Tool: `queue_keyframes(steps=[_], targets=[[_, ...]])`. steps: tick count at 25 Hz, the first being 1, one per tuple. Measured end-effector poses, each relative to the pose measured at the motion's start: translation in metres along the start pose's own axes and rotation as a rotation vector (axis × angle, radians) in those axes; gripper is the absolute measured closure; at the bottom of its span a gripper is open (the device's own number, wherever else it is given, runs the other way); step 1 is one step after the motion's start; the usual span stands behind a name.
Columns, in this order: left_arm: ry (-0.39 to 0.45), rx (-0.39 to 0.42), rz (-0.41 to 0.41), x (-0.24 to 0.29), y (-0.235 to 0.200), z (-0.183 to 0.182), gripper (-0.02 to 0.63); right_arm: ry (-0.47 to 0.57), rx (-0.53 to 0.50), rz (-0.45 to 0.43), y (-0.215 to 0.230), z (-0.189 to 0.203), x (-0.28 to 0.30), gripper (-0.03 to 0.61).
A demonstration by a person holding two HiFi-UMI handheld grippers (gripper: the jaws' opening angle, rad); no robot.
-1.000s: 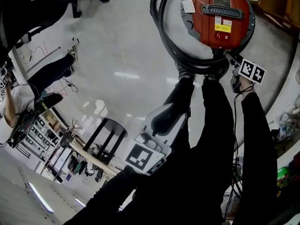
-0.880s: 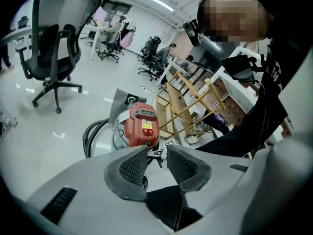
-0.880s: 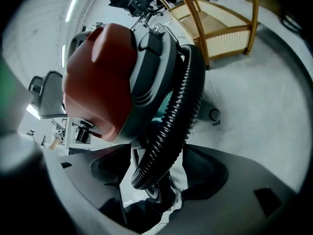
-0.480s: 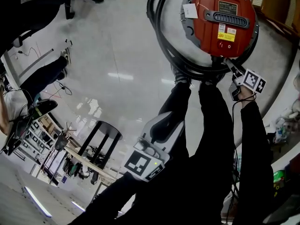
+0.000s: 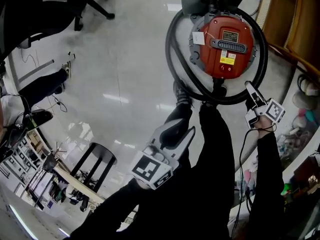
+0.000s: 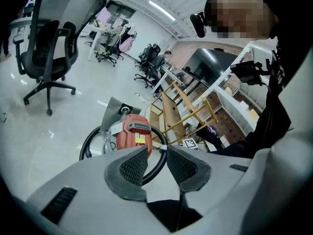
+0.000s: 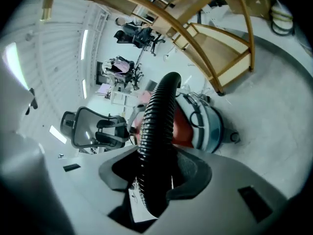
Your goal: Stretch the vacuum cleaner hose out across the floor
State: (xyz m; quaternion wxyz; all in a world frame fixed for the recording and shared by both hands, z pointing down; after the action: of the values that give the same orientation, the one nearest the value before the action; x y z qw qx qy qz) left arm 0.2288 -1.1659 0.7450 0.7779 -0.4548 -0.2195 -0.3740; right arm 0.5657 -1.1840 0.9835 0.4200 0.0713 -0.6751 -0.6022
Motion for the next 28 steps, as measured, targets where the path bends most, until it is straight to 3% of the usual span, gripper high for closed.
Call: queue_keyframes(steps=[3,5,8,12,15,21,24,28], targets=[[0.021,0.011,0.015,-0.009,0.007,-0.008,0.479,-0.017,-0.076,-0.052,-0.047,-0.023,0.014,0.408],[0.025,0.014,0.020,-0.020,0.011,-0.011,0.479,0.005,-0.066,-0.034,-0.073,-0.032,0.019,0.410],[0.044,0.014,0.021,-0.037,0.011,-0.016,0.479,0.032,-0.212,-0.076,-0.107,-0.061,0.034,0.410],[0.073,0.019,0.011,-0.059,0.006,-0.017,0.479,0.016,-0.312,-0.123,-0.156,-0.090,0.064,0.410],[0.098,0.020,0.007,-0.072,0.001,-0.014,0.479,0.037,-0.239,0.055,-0.173,-0.108,0.074,0.408],[0.130,-0.014,-0.009,-0.097,-0.010,-0.007,0.479,0.026,-0.323,0.030,-0.209,-0.145,0.127,0.408],[0.141,-0.039,-0.021,-0.106,-0.019,0.002,0.479,-0.068,-0.413,-0.036,-0.240,-0.137,0.151,0.408],[0.156,-0.051,-0.035,-0.118,-0.031,0.005,0.479,-0.197,-0.563,-0.126,-0.292,-0.080,0.172,0.408]])
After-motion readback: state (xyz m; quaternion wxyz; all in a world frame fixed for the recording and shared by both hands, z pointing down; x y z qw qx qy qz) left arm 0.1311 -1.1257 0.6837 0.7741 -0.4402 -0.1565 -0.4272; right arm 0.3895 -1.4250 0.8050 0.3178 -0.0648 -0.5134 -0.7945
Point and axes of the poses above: the fingertips, and each gripper's own axes: x forward along the fingers, y to its right, z out of its underside, the point moved 8 cm from there along -x, backward along the fingers, and after that the axes turned 4 degrees about -z, right-handed, at the moved point
